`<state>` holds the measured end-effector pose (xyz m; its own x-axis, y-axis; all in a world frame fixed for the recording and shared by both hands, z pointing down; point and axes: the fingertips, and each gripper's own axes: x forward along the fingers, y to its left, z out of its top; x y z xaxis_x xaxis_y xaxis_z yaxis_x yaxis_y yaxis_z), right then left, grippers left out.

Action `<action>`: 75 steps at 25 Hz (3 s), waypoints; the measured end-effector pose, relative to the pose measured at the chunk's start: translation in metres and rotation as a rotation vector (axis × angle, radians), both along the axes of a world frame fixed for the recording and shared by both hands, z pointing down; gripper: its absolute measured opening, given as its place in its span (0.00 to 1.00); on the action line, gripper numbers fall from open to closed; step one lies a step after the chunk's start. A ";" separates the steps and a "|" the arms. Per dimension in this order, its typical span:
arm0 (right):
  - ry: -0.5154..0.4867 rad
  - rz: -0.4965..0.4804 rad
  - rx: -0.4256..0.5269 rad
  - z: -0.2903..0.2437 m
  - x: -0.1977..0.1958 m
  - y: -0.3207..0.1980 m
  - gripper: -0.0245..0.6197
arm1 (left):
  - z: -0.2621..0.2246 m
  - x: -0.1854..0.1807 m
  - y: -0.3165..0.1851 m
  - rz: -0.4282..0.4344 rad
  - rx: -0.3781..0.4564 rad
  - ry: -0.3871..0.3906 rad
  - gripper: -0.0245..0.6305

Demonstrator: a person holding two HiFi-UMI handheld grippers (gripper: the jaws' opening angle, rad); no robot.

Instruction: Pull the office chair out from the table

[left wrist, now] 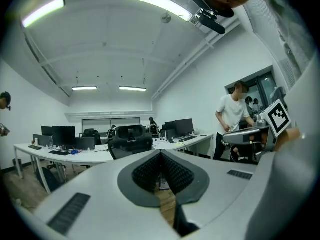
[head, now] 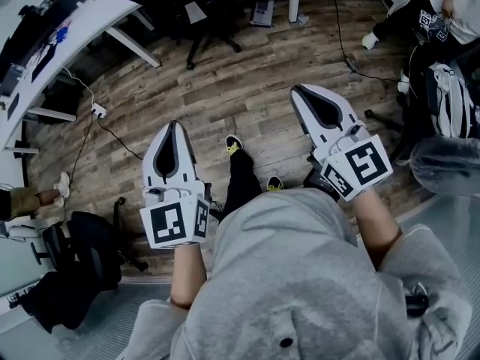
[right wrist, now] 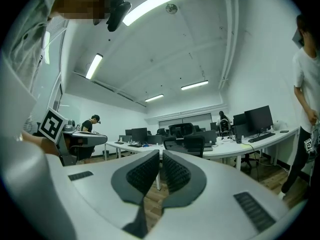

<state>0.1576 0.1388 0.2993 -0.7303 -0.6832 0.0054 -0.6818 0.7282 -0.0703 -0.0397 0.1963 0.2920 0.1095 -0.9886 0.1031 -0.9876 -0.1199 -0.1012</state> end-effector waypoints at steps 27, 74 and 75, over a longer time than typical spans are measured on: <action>0.062 0.009 -0.026 0.006 -0.103 -0.190 0.10 | 0.022 -0.103 -0.197 0.029 -0.096 0.061 0.06; 0.102 0.009 -0.004 0.008 -0.243 -0.369 0.10 | 0.033 -0.233 -0.372 0.061 -0.096 0.081 0.06; 0.103 0.011 -0.005 0.008 -0.243 -0.377 0.10 | 0.033 -0.233 -0.380 0.062 -0.099 0.079 0.06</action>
